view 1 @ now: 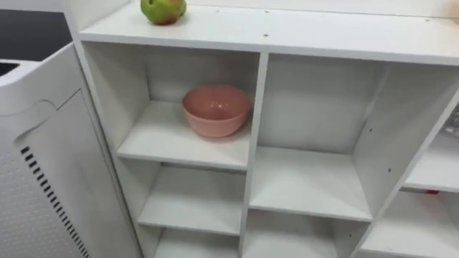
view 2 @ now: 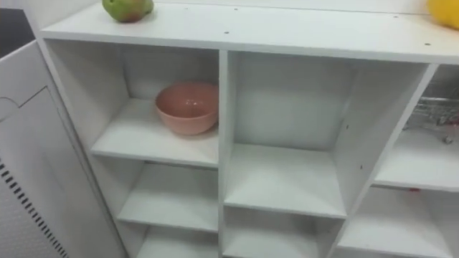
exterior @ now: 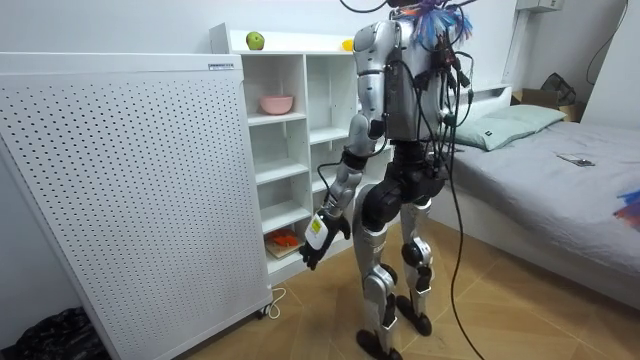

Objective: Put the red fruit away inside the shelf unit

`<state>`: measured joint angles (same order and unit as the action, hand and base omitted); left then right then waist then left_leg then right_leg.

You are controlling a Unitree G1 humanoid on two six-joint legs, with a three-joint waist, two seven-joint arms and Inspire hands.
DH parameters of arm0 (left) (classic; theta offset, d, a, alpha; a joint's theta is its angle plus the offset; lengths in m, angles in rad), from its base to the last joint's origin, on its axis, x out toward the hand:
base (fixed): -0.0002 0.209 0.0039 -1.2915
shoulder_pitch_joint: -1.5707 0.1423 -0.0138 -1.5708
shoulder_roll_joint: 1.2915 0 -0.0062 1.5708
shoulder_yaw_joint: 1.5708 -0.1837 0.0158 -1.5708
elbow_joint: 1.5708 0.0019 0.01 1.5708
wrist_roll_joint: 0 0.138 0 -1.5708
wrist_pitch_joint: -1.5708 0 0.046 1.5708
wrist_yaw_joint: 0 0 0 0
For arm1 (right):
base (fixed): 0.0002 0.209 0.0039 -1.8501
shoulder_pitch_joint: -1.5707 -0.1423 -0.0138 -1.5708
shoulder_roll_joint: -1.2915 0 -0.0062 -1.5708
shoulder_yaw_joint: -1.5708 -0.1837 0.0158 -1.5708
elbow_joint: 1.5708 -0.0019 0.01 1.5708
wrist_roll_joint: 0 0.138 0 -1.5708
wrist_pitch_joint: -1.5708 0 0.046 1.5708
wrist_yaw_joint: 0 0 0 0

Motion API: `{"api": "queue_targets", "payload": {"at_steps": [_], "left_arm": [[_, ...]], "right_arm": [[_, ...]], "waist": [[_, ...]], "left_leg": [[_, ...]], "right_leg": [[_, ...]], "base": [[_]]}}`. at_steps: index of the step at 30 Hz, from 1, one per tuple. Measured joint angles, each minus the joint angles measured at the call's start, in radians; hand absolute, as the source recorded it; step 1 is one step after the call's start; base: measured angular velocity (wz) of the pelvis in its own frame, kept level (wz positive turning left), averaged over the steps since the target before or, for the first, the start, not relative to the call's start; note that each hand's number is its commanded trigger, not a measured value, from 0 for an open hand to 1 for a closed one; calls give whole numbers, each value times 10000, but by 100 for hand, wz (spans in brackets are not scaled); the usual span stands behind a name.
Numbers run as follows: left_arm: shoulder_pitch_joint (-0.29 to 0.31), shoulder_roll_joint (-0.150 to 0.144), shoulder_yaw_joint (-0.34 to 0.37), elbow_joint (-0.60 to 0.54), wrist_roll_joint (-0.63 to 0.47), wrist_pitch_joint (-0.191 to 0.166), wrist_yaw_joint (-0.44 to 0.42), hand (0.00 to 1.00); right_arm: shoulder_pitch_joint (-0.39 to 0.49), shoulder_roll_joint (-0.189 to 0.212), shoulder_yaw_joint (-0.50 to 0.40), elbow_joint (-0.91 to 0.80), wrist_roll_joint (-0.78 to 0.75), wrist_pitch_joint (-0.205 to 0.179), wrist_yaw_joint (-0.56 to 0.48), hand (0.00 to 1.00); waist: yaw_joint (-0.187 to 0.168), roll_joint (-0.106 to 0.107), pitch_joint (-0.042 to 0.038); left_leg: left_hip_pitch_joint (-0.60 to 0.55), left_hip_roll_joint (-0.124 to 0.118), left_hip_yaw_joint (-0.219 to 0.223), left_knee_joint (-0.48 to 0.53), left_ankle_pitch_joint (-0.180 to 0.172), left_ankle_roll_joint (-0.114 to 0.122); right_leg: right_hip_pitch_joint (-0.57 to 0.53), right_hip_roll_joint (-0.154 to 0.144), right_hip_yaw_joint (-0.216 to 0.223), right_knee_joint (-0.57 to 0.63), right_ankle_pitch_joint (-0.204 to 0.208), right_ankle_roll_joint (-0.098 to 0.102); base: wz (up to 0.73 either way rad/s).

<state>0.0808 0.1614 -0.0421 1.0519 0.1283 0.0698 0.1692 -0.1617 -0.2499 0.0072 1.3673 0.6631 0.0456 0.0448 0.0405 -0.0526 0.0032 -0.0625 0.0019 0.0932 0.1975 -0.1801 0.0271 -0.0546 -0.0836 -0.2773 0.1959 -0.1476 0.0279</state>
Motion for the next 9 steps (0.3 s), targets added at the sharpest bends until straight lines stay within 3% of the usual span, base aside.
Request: {"api": "queue_targets", "payload": {"at_steps": [1,4,9], "left_arm": [[-8,10,9,29,137,-10,12,0],[18,-22,319,27,350,-60,25,0],[106,-199,848,263,164,-113,146,0]], "right_arm": [[215,78,154,-10,-859,2,-3,0],[749,343,420,-55,-2492,8,-24,0],[1453,583,575,-79,-3169,6,-100,0]], "waist": [[-119,-5,-6],[-17,33,3],[-76,215,20]], "left_leg": [[199,18,4,-79,-32,-38],[669,104,170,-310,-112,-91],[1147,163,278,-311,-237,-116]], "right_leg": [[218,43,34,-110,0,3],[479,178,396,-127,4,-1],[880,266,558,-151,3,-35]], "base": [[3],[-25],[-14]]}}
